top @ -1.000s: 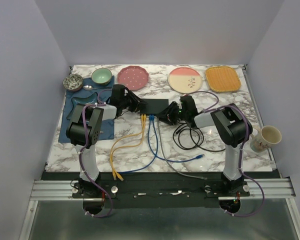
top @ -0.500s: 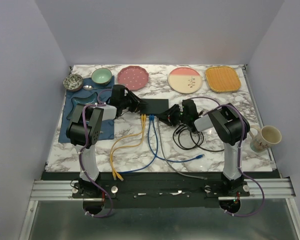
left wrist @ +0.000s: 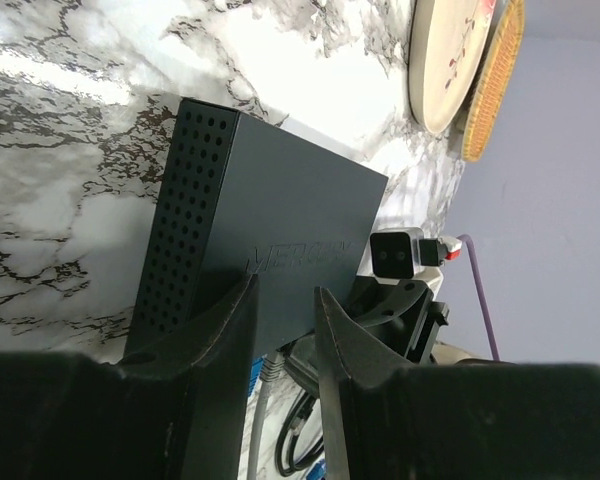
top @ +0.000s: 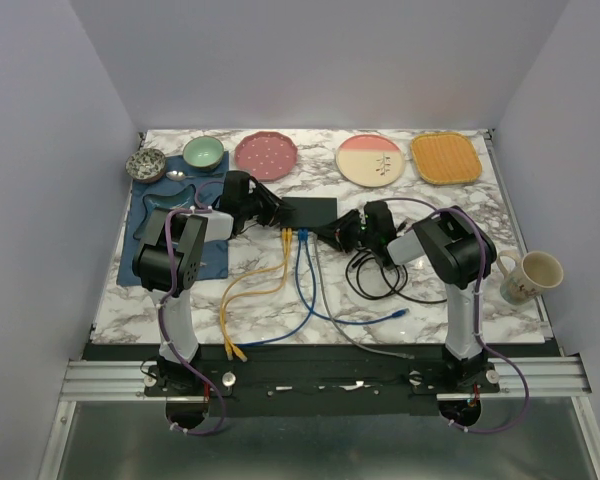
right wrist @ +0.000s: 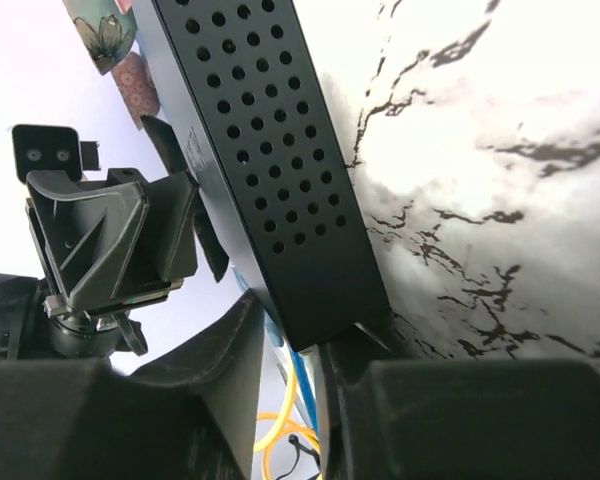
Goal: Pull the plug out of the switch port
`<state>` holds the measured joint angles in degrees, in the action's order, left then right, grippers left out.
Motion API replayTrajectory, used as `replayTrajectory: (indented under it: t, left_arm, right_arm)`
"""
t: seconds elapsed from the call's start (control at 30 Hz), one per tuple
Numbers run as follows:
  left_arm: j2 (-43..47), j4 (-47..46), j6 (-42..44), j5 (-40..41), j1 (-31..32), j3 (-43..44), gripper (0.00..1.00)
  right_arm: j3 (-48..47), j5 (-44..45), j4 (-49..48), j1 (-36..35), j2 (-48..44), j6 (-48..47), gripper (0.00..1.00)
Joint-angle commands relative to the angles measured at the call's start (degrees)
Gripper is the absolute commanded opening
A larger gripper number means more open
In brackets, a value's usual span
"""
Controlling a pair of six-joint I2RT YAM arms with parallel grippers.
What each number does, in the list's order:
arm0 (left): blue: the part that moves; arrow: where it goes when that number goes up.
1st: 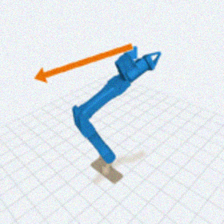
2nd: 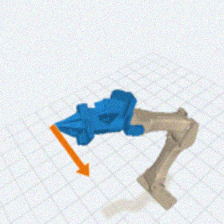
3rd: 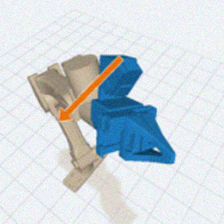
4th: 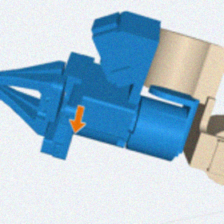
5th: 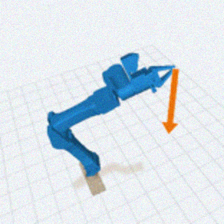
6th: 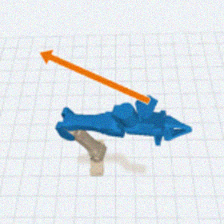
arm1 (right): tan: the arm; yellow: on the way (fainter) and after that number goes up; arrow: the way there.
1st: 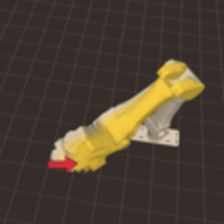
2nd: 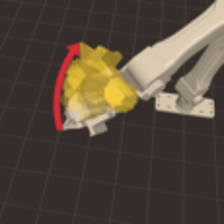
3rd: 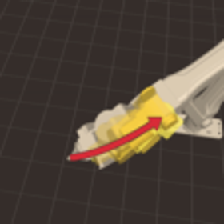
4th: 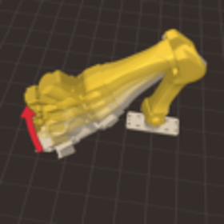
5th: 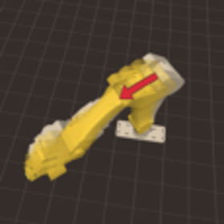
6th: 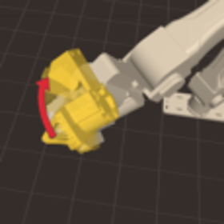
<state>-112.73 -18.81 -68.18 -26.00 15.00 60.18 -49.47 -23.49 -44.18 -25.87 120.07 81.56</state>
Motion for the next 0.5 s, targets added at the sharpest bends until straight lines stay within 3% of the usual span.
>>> replayTrajectory:
  t: [0.0,0.27,0.47]
  left_arm:
    - [-0.6,-1.0,0.2,-1.2,0.0,-0.8,0.37]
    - [-0.7,-1.1,0.1,-1.3,0.0,-0.8,0.38]
    - [1.3,-2.1,-1.6,-3.3,2.3,-2.4,0.38]
  right_arm:
    - [1.1,2.9,-0.9,0.3,1.7,1.1,0.27]
    - [1.1,2.4,-0.6,0.4,1.4,-0.1,0.2]
    - [0.1,1.0,1.5,0.5,1.0,-3.6,0.01]
